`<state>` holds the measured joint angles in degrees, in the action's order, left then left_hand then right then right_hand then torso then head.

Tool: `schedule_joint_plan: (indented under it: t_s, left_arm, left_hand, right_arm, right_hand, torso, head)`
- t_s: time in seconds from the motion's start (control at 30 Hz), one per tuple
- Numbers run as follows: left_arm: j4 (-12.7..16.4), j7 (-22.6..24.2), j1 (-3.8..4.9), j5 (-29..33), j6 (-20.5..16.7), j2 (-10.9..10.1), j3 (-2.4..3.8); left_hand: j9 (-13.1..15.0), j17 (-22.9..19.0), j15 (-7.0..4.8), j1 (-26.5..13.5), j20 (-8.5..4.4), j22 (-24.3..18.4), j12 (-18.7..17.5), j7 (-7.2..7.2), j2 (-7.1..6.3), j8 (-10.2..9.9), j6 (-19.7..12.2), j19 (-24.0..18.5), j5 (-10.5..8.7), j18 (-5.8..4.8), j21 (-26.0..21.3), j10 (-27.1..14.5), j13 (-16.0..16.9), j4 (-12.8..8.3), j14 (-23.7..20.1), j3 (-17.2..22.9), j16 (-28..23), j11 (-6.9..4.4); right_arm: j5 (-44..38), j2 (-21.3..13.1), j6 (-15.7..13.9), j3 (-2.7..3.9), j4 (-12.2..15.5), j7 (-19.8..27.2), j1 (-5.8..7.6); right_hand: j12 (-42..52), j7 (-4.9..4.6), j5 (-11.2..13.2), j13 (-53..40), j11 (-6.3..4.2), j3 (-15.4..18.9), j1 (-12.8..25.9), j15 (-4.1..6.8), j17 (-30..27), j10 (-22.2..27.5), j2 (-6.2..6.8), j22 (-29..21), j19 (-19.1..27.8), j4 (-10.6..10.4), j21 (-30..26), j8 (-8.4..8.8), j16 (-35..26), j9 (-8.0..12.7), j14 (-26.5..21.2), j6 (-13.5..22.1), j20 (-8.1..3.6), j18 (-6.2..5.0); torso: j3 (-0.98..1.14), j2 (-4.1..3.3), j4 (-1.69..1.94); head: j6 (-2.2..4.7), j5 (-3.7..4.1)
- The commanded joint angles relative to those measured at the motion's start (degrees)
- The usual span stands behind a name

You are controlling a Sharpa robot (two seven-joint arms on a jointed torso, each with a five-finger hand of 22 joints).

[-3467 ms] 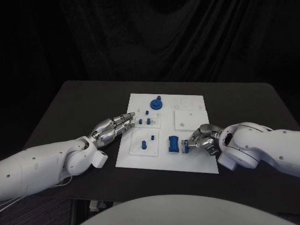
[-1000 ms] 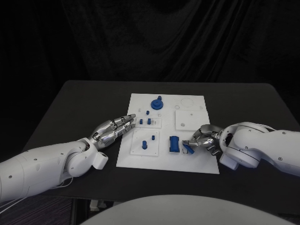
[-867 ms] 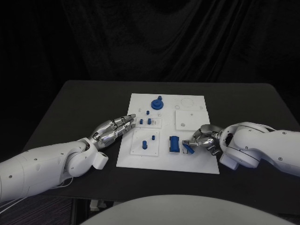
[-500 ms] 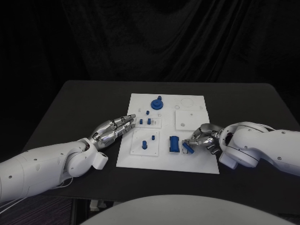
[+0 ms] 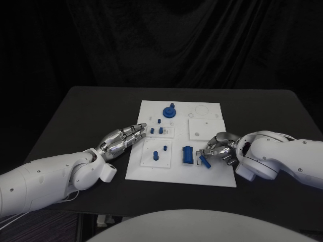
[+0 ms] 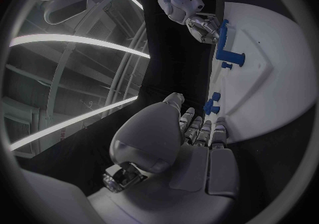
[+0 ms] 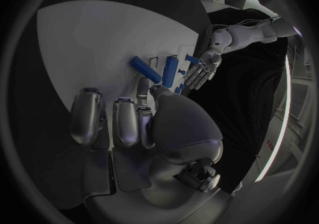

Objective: Assemble the parts on the task board

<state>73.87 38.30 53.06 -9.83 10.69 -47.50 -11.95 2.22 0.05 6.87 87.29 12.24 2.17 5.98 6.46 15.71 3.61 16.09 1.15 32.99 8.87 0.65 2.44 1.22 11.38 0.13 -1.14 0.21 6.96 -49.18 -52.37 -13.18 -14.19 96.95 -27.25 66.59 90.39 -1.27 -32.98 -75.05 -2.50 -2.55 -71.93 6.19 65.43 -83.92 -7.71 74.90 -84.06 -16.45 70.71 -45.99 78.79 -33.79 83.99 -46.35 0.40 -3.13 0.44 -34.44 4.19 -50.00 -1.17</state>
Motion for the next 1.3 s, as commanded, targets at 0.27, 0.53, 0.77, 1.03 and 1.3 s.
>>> schedule_joint_plan:
  t_s: [0.27,0.53,0.77,1.03,1.3]
  left_arm:
    - [0.00,-1.29,-0.50,-0.19,1.01,0.30,-0.21]
    - [-0.03,-1.28,-0.53,-0.19,0.96,0.26,-0.21]
    - [0.16,-0.92,-0.54,-0.19,0.57,0.05,-0.21]
    - [0.66,-0.42,-0.55,-0.19,0.26,-0.17,-0.21]
    - [0.74,-0.31,-0.56,-0.19,0.17,-0.32,-0.21]
  left_hand:
    - [0.07,-0.05,0.38,-0.58,0.34,-0.03,-0.10,0.60,-0.02,0.29,0.10,0.04,0.22,0.52,0.20,-0.24,0.02,-0.06,-0.13,0.41,-0.21,-0.27]
    - [0.08,-0.05,0.39,-0.59,0.35,0.00,-0.11,0.69,-0.01,0.32,0.17,0.05,0.22,0.52,0.21,-0.24,0.02,-0.09,-0.13,0.49,-0.21,-0.26]
    - [0.08,-0.05,0.39,-0.60,0.36,0.00,-0.05,0.71,-0.01,0.33,0.18,0.06,0.25,0.52,0.21,-0.22,0.03,-0.11,-0.13,0.56,-0.21,-0.25]
    - [0.07,-0.05,0.37,-0.59,0.36,0.01,-0.06,0.72,-0.02,0.32,0.13,0.06,0.32,0.53,0.22,-0.22,0.03,-0.15,-0.13,0.63,-0.21,-0.22]
    - [0.07,-0.05,0.37,-0.59,0.36,0.01,-0.06,0.72,-0.02,0.32,0.13,0.06,0.32,0.53,0.22,-0.22,0.03,-0.15,-0.13,0.63,-0.21,-0.22]
  right_arm:
    - [-0.28,-0.21,-1.83,0.01,0.08,1.67,-0.12]
    - [-9.25,-2.08,-7.72,0.01,1.23,5.48,-0.09]
    - [-21.70,-5.11,-10.04,0.01,4.55,6.15,-0.02]
    - [-28.17,-7.54,-7.52,0.01,7.68,4.01,0.00]
    - [-35.44,-8.48,-1.58,-0.01,8.63,-0.80,-0.05]
  right_hand:
    - [-0.39,0.59,3.19,-14.95,-0.85,0.28,3.24,0.50,-0.71,-6.08,1.40,9.45,-0.24,-0.31,-0.56,-0.97,-0.74,-1.10,2.01,0.40,-0.68,-1.07]
    - [-0.39,-2.26,10.87,-14.95,1.59,4.50,12.08,-1.37,-0.21,-6.08,1.37,9.46,-0.25,-0.34,-0.85,6.93,-0.39,4.16,2.18,5.81,0.76,-1.01]
    - [-0.39,-3.32,10.77,-14.95,2.52,5.66,9.60,-2.19,0.25,-6.08,3.48,9.60,-0.40,-0.13,-0.43,10.13,-0.03,7.45,2.21,6.79,1.63,-0.96]
    - [-0.39,-3.94,7.39,-14.95,3.06,5.88,5.14,-2.70,0.10,-6.08,5.20,9.55,-0.31,0.05,-0.68,12.79,-0.03,10.50,2.08,6.22,2.13,-1.03]
    - [-0.39,-4.26,7.74,-14.94,3.34,6.22,2.14,-2.89,0.23,-6.07,6.90,9.55,-0.29,0.43,-0.77,14.15,0.07,12.08,2.08,5.99,2.38,-1.02]
  torso:
    - [0.00,-0.01,0.00]
    - [0.00,0.00,0.00]
    - [0.00,0.00,-0.01]
    - [0.00,0.00,0.00]
    - [-0.02,0.03,0.03]
  head:
    - [0.00,-0.09]
    - [0.00,-0.26]
    - [0.00,-0.23]
    - [0.00,-0.07]
    - [0.00,-0.09]
